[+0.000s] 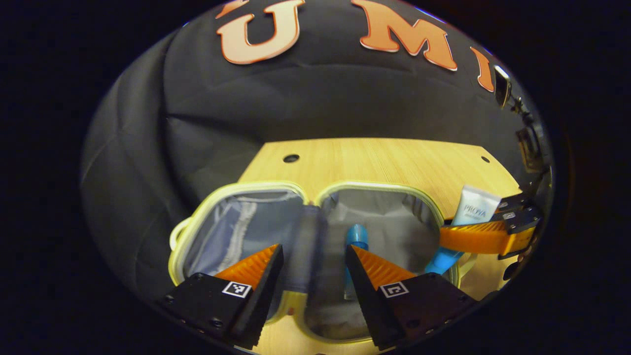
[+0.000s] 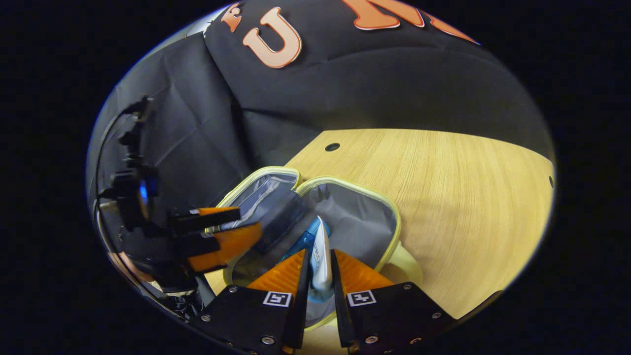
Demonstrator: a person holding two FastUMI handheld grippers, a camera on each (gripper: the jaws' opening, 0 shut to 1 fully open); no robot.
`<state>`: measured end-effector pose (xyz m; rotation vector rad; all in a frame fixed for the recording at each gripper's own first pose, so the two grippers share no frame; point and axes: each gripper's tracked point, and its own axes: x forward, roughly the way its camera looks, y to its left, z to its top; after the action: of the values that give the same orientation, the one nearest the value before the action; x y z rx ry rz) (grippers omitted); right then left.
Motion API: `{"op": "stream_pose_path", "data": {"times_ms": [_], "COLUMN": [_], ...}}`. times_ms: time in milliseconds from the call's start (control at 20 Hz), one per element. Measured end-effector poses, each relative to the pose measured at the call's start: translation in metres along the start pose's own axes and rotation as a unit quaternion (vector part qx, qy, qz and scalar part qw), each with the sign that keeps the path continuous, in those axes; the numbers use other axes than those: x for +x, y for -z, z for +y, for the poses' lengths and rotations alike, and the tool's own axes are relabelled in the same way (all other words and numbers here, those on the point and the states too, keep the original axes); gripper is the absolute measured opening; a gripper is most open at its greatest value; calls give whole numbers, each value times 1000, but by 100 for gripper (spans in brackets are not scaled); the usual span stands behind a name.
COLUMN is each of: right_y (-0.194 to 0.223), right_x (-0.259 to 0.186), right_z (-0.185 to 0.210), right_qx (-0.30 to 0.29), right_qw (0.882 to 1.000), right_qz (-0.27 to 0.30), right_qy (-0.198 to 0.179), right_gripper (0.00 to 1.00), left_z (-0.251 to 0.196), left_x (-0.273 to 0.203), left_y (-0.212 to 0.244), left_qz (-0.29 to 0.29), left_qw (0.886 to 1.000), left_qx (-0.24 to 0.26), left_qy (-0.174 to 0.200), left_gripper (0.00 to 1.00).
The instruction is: First open the suitcase, pack the skin care products into it, and then close the suitcase.
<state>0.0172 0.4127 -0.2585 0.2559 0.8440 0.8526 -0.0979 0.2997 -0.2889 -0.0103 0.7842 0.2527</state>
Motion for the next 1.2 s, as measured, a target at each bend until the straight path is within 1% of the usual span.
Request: {"op": "stream_pose_path", "data": {"times_ms": [100,200,250,300,400,600,650,700,750,800,850,900,950,1050,1150,1200], "right_y": [8,17,22,26,37,34,33,30,28,22,13,5,-5,-23,-43,-49], "right_x": [9,27,33,38,47,53,53,52,51,47,42,37,33,14,-4,-16], "right_z": [2,2,-2,-2,-8,0,0,0,-2,-3,-5,-7,-10,-19,-22,-22], "right_qx": [14,24,26,27,33,63,65,61,57,54,50,45,39,32,26,22], "right_qw": [1000,999,998,997,995,993,993,993,994,995,995,996,996,993,987,983], "right_qz": [22,45,57,67,88,96,96,92,86,77,62,44,25,-15,-59,-76], "right_qy": [-1,8,19,26,46,39,37,35,39,45,55,64,77,115,149,166], "right_gripper": [27,27,33,27,27,34,39,39,36,45,52,55,63,70,74,75], "left_z": [20,44,56,69,93,134,140,149,156,163,172,178,187,204,225,235], "left_x": [-18,-40,-47,-50,-65,-69,-68,-69,-67,-65,-58,-54,-52,-42,-27,-20], "left_y": [-10,-22,-22,-22,-21,1,6,8,12,15,17,16,14,14,14,15], "left_qz": [-22,-38,-40,-41,-34,-10,-6,-5,-1,-2,-5,-8,-13,-11,-12,-9], "left_qw": [999,997,996,995,992,986,985,984,983,982,983,983,984,986,989,989], "left_qx": [-3,-10,-13,-19,-31,-57,-63,-69,-77,-85,-92,-94,-92,-96,-96,-96], "left_qy": [-28,-59,-77,-90,-115,-156,-161,-167,-167,-167,-160,-156,-149,-134,-116,-110], "left_gripper": [82,86,89,89,89,89,89,89,89,89,90,90,90,90,91,91]}}
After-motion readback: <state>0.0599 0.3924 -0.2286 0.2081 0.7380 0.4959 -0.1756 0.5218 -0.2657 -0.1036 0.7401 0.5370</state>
